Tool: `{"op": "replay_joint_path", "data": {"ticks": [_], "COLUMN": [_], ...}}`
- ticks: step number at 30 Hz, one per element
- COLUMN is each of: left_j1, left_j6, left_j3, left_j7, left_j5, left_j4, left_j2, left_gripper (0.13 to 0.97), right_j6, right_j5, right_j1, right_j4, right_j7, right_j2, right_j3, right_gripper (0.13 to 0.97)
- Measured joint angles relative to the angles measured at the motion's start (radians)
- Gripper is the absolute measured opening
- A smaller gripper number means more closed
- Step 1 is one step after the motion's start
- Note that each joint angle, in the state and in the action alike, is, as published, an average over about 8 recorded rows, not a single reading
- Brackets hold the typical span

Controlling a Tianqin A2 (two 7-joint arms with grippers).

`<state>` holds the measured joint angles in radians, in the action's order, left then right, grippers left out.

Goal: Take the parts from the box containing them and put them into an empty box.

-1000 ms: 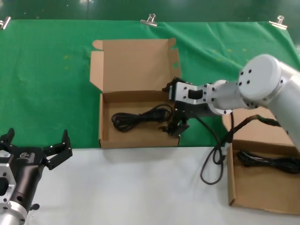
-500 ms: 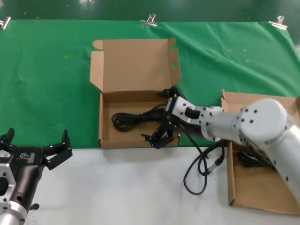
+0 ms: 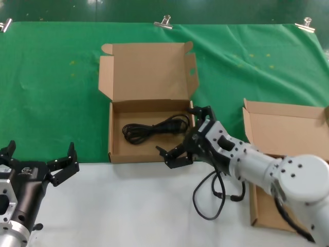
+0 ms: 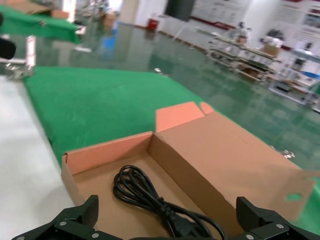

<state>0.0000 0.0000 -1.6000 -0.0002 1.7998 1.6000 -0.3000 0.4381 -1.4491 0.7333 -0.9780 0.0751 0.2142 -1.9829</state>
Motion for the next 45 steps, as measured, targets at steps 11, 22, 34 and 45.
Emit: {"op": "replay_joint_path", "data": {"ticks": [11, 22, 34, 45], "left_j1": [0.0, 0.0, 0.0, 0.0], "left_j6": [0.0, 0.0, 0.0, 0.0], "left_j3": [0.0, 0.0, 0.0, 0.0], "left_j7": [0.0, 0.0, 0.0, 0.001], "left_j5": [0.0, 0.0, 0.0, 0.0], "left_j4": [0.0, 0.0, 0.0, 0.0], "left_j2": [0.0, 0.0, 0.0, 0.0], "left_gripper": [0.966, 0.966, 0.966, 0.966], "right_j6": [-0.116, -0.235, -0.362, -0.411], "right_j5": [-0.093, -0.188, -0.29, -0.329], "right_j1": [-0.195, -0.393, -0.607, -0.688], "right_j4": [-0.164, -0.333, -0.514, -0.584], "right_j7": [-0.02, -0.04, -0.062, -0.071], "right_j2": [0.023, 0.046, 0.071, 0.081], "right_j3": [0.101, 0.205, 0.316, 0.359], "right_gripper": [0.966, 0.966, 0.966, 0.966]}}
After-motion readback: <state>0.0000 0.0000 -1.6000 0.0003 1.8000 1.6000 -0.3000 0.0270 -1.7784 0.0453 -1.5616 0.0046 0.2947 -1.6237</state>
